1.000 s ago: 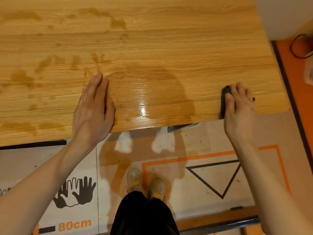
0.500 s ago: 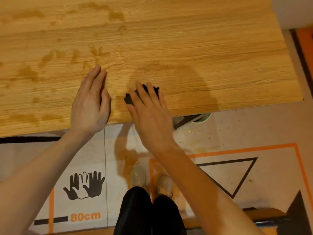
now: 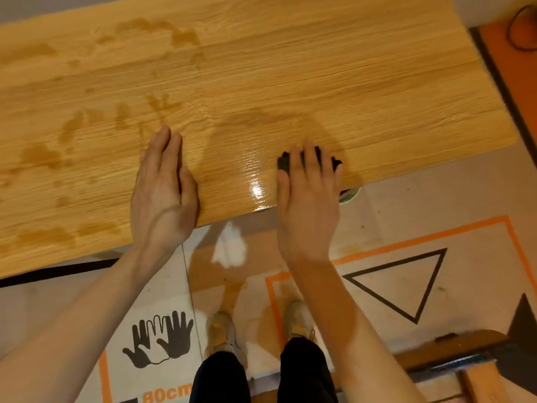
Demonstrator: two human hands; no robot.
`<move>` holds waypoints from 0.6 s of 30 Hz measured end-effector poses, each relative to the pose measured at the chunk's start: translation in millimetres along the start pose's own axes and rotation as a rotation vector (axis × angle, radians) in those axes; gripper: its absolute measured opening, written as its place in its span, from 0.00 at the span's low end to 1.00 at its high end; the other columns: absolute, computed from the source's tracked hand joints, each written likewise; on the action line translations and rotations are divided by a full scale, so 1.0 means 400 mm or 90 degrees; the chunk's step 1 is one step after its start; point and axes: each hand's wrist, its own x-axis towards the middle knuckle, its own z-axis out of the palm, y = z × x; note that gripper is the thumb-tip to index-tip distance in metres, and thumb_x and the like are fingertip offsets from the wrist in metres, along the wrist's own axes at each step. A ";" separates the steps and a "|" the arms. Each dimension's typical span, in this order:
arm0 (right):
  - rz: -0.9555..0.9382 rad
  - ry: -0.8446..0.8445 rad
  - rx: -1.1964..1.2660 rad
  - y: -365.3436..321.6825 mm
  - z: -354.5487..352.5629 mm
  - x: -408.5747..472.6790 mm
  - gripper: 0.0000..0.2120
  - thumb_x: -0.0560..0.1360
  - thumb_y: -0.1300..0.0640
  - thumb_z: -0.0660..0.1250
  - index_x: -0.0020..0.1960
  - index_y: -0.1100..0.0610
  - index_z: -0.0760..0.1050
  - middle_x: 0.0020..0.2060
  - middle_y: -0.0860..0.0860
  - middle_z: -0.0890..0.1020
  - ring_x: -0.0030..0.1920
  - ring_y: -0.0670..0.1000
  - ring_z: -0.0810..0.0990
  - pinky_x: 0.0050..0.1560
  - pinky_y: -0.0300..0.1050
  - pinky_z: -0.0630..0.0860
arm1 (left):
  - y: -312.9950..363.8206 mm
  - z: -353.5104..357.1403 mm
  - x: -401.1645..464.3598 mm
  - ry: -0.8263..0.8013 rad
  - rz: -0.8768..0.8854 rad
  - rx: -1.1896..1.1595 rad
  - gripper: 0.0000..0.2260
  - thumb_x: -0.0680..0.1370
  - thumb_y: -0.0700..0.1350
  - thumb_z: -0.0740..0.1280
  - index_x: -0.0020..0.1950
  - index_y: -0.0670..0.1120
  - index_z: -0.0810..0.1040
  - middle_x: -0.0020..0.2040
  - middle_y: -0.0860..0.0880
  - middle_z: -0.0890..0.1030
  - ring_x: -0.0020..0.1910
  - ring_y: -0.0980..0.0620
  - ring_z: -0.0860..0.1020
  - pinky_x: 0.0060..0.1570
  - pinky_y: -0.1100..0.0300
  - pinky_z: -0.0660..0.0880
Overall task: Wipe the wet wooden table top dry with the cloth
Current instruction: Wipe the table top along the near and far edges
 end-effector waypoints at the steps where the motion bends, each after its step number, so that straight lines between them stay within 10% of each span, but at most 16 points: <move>1: -0.026 -0.009 0.009 -0.056 0.018 -0.028 0.22 0.82 0.51 0.51 0.71 0.58 0.70 0.72 0.56 0.70 0.74 0.59 0.64 0.76 0.56 0.51 | -0.001 0.001 0.000 0.008 -0.005 -0.004 0.23 0.85 0.43 0.55 0.79 0.39 0.64 0.81 0.42 0.62 0.80 0.46 0.59 0.79 0.44 0.58; 7: -0.197 -0.006 0.091 -0.073 0.026 -0.066 0.19 0.82 0.51 0.57 0.68 0.59 0.74 0.69 0.54 0.74 0.72 0.56 0.68 0.76 0.56 0.57 | -0.005 -0.019 0.010 -0.028 -0.028 -0.128 0.22 0.85 0.39 0.58 0.79 0.41 0.65 0.81 0.47 0.62 0.80 0.54 0.59 0.79 0.60 0.56; 11: 0.104 0.151 0.191 0.108 -0.005 -0.006 0.19 0.83 0.54 0.56 0.72 0.60 0.69 0.72 0.56 0.70 0.75 0.59 0.61 0.77 0.54 0.51 | -0.050 -0.080 0.034 -0.104 0.015 -0.127 0.23 0.84 0.38 0.60 0.80 0.46 0.65 0.80 0.52 0.63 0.75 0.63 0.58 0.68 0.82 0.50; 18: 0.406 0.292 0.447 -0.137 0.091 -0.054 0.28 0.84 0.52 0.51 0.79 0.59 0.44 0.79 0.57 0.46 0.79 0.49 0.46 0.72 0.30 0.48 | -0.181 -0.131 0.022 -0.150 0.150 -0.011 0.24 0.86 0.50 0.53 0.82 0.44 0.61 0.82 0.51 0.59 0.80 0.59 0.54 0.81 0.52 0.53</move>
